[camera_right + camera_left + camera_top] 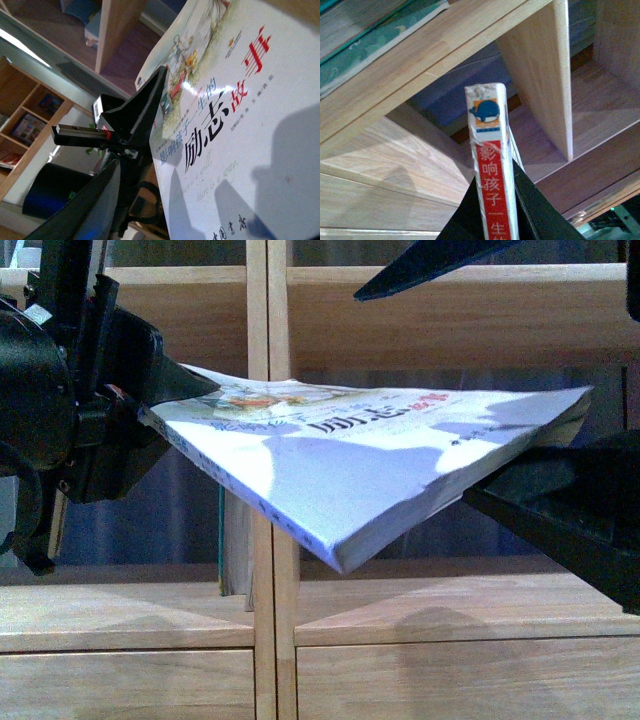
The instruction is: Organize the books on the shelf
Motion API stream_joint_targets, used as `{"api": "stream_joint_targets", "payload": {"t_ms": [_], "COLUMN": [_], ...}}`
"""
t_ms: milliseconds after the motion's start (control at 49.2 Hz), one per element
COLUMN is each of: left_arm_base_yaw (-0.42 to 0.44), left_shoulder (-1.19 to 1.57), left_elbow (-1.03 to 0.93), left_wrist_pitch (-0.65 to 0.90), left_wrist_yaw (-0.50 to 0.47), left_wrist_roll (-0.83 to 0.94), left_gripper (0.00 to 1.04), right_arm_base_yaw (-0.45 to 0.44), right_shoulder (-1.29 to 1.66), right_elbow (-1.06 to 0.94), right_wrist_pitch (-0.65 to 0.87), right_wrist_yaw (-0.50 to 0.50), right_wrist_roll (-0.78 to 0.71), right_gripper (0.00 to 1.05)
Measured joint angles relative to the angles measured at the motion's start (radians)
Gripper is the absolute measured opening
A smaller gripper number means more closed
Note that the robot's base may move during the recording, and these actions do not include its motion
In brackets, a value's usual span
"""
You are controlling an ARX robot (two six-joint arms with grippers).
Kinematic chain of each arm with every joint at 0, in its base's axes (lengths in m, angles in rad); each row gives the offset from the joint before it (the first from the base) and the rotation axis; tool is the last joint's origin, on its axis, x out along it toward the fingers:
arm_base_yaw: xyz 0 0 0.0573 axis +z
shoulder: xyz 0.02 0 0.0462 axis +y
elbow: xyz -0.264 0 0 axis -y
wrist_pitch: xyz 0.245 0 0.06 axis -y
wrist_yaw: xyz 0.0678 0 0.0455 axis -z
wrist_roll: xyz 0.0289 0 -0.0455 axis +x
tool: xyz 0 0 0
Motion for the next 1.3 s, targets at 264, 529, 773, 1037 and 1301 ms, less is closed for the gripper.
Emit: {"api": "stream_joint_targets", "payload": {"t_ms": [264, 529, 773, 1037, 1301], "left_arm_base_yaw": [0.122, 0.267, 0.377, 0.470, 0.487], "left_shoulder": [-0.090, -0.128, -0.090, 0.093, 0.393], "left_elbow": [0.082, 0.144, 0.154, 0.164, 0.346], "left_wrist_pitch": [-0.233, -0.242, -0.153, 0.031, 0.186], "left_wrist_yaw": [-0.064, -0.104, -0.032, 0.113, 0.168], "left_wrist_roll": [0.385, 0.821, 1.126, 1.360, 1.442], "left_gripper": [0.07, 0.07, 0.07, 0.07, 0.07], "right_arm_base_yaw": [-0.248, -0.325, -0.319, -0.365, -0.443], "right_shoulder": [0.007, 0.024, -0.025, -0.182, -0.315], "right_elbow": [-0.013, -0.033, -0.102, -0.374, -0.533], "right_wrist_pitch": [-0.008, -0.008, -0.068, 0.029, 0.050], "right_wrist_yaw": [0.250, 0.271, 0.463, 0.433, 0.356], "right_wrist_roll": [-0.326, -0.428, -0.706, -0.930, -0.948], "right_gripper": [0.98, 0.98, 0.78, 0.26, 0.03]}}
